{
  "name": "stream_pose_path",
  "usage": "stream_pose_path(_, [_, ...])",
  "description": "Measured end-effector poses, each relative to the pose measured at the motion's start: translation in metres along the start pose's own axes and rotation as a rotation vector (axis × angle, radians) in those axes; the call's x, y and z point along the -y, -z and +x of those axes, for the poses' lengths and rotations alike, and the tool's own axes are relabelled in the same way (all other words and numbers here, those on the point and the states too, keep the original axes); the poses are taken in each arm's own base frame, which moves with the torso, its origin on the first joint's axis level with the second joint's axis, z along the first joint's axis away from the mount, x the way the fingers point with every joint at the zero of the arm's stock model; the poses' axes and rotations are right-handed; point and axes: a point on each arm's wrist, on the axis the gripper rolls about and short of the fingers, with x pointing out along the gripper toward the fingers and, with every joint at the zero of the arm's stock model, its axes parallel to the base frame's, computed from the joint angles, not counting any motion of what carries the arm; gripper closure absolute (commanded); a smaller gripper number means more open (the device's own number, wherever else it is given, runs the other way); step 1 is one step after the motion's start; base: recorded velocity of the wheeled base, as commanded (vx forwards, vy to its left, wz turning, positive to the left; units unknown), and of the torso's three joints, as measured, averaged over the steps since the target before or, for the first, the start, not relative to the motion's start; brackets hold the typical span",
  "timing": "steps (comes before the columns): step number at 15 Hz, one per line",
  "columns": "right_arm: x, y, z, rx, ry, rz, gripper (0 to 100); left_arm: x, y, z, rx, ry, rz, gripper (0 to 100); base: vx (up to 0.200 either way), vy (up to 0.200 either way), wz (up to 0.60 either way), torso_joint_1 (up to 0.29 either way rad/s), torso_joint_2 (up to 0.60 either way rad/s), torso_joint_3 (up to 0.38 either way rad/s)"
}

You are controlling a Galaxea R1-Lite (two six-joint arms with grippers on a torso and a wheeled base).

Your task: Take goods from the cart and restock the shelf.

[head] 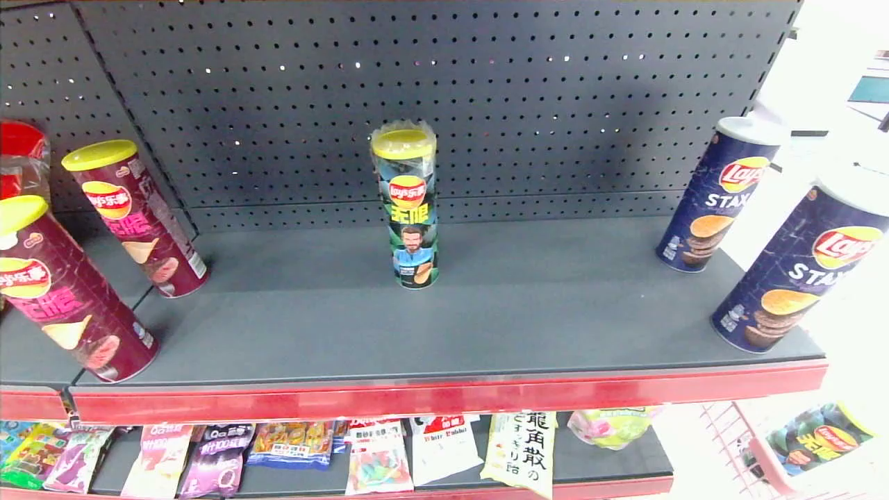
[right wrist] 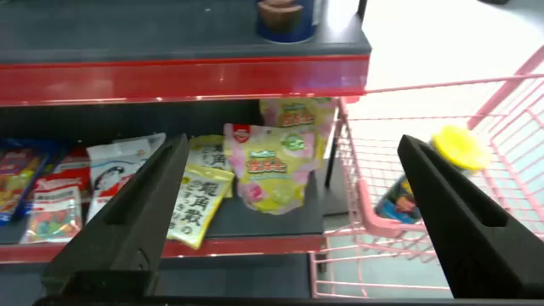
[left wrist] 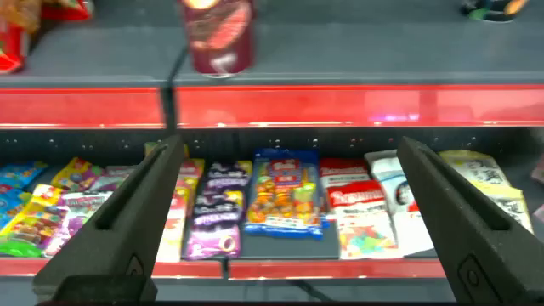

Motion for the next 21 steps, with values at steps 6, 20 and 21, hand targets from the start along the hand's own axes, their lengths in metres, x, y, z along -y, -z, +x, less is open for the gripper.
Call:
stream_pose_path(6, [0.0000,0.0000,0.0000,0.000,0.000,0.000,0,0.0000,0.0000,0.0000,0.000,0.000,0.000,0,0.000,-0.200,0.00,0.004,0.00,0.003])
stream_pose_path(20, [0.0000,-0.0001,0.0000,0.000,0.000,0.000,0,-0.0001,0.0000,0.0000,0.000,0.000,0.000,0,0.000,-0.071,0.00,0.000,0.00,0.002])
stream_pose_path(21, [-0.0001,-0.0001,0.0000,0.000,0.000,0.000,0,-0.0001,0.0000,0.0000,0.000,0.001,0.000,0,0.000,0.000,0.00,0.000,0.00,0.000])
